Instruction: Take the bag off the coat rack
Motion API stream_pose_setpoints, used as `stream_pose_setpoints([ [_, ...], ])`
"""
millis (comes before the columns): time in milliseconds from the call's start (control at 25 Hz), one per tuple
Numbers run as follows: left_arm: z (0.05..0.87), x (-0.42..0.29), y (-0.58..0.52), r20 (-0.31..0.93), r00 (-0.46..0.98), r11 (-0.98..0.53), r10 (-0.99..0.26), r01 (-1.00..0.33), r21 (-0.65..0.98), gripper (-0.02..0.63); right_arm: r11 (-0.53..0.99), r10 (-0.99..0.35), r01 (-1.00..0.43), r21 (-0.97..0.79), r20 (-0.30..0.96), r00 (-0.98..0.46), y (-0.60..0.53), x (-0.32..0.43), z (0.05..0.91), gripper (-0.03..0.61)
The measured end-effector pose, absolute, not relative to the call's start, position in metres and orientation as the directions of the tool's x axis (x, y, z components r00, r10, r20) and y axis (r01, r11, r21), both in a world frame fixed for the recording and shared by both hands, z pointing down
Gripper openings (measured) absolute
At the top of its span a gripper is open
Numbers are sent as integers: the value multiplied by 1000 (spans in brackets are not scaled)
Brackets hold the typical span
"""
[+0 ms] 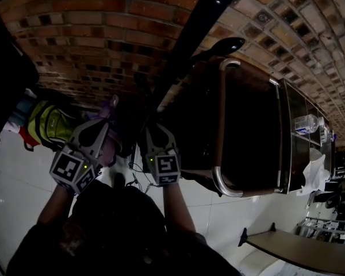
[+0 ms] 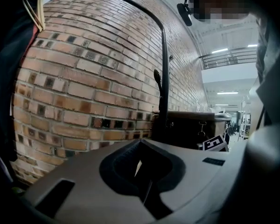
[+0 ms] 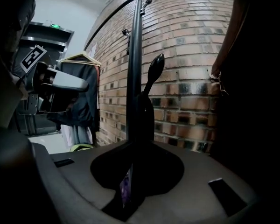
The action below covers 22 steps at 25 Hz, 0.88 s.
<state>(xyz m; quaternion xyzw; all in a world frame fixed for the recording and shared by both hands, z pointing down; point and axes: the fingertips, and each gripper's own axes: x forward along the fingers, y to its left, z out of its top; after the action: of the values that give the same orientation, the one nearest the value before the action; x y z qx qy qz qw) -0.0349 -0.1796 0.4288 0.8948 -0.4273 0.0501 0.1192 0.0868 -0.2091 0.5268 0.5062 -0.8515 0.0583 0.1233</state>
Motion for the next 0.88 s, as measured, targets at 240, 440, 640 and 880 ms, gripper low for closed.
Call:
stream_pose_setpoints([
  [240,429,-36,-179,195,629,-606,-752,-777,169,26,474,-843,-880,-28,274,-463,-205,88,524,48],
  [440,431,-37,-178,201,633,-609,-748,-774,172,26,471,-843,-878,-81,250,-475,-199,89,519,41],
  [640,427,-39,-175,200,636,-612,-746,-772,172,26,477,-833,-863,-168,228,-505,-188,88,509,35],
  [880,428,-43,-170,204,631,-606,-749,-776,175,26,472,-840,-842,-260,158,-520,-174,91,485,34],
])
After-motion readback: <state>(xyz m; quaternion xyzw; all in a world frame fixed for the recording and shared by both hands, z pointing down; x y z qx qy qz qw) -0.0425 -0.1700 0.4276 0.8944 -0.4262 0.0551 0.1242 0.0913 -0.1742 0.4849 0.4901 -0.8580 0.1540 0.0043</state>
